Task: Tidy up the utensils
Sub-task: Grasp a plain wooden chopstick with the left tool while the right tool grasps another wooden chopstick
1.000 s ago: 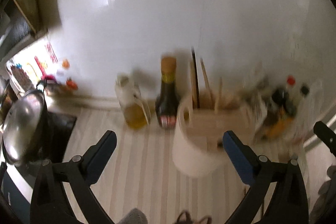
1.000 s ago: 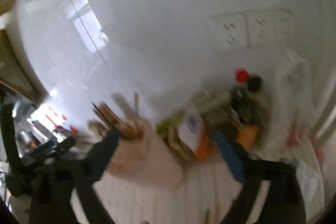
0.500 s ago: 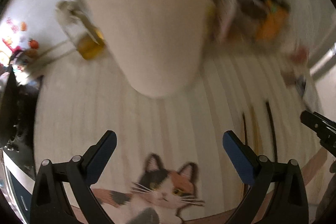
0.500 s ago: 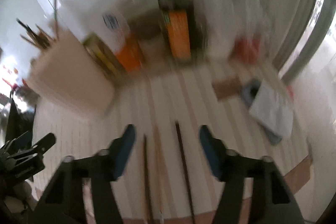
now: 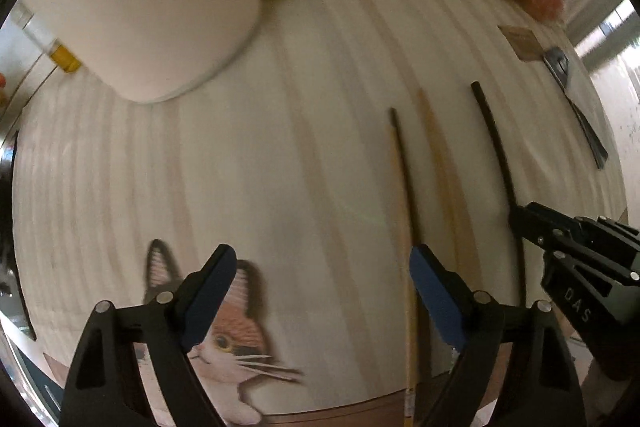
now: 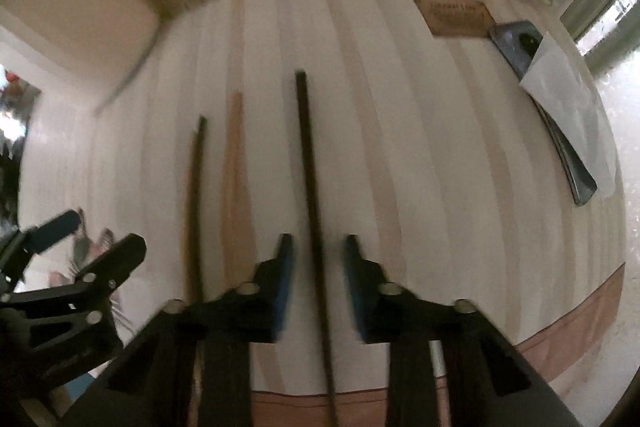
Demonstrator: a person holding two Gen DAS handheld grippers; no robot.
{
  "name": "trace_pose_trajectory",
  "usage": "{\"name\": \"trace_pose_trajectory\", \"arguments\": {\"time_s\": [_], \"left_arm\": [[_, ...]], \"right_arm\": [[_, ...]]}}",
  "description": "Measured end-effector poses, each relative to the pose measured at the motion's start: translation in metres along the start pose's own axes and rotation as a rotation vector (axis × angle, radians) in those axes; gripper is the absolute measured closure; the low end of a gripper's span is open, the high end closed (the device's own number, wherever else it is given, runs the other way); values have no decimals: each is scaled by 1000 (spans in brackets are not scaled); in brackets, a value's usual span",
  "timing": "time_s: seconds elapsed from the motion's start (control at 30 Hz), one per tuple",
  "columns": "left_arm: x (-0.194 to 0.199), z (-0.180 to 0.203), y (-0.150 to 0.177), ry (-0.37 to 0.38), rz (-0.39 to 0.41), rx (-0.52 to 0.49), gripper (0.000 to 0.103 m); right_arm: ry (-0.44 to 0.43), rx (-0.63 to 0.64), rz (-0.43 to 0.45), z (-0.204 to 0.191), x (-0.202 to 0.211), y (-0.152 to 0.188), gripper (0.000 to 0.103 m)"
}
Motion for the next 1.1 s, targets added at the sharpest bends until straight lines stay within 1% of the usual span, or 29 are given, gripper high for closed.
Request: {"name": "trace_pose_trajectory", "arguments": {"time_s": [0.03,0.07,0.13,0.17,0.27,0.47,0.6,0.67,0.8,0.83,0.87,0.9,0.93,0.97,1.03,1.1], "left_arm": [[-2,4,1,0,-5,-7,16],[-4,9,2,-1,-8,-13,21],[-9,16,5,-12,-17,-27,27],[-11,20,6,-17,-22,-32,27],[-12,24,9,-40,0,-33,27],[-17,28,18,-53,-20,-15,27],[-16,24,24,-80,-18,2,27],[-15,18,29,-101,-14,14,27],[-13,5,35,-122,-16,51,27],[-13,1,36,-121,-14,58,33],[-11,-2,37,-109,-8,68,48],[-10,-2,38,-93,-4,76,57],[-9,-2,39,-80,-3,80,75],[-6,-7,36,-70,-6,83,89],[-4,-11,37,-67,-5,90,92],[-4,-11,34,-64,4,90,95]], "right_arm": [[4,-6,-8,5,0,3,92],[3,-17,-9,10,0,5,95],[6,-27,-12,19,1,10,96],[11,-34,-13,24,2,13,96],[10,-48,-14,33,3,18,97],[-1,-95,-11,52,0,25,97],[-79,-137,21,62,14,25,96],[-140,-137,40,61,23,24,96],[-236,-101,20,39,23,14,96],[-246,-88,11,33,20,12,96],[-258,-74,-2,24,15,10,96],[-268,-66,-11,18,13,10,96],[-274,-56,-19,11,9,9,96],[-279,-47,-26,5,5,7,96],[-282,-28,-47,-11,-2,6,96],[-249,-1,-67,-24,-9,11,96]]}}
Point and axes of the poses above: each gripper's, at about its wrist camera, not at the fingertips, and x roughly against the way its jaws point, z to its right, y to its underside, the point moved 2 cm from there along -x, roughly the way its jaws point, and after that the axes turned 3 degrees about -x, right-handed, at the moved point
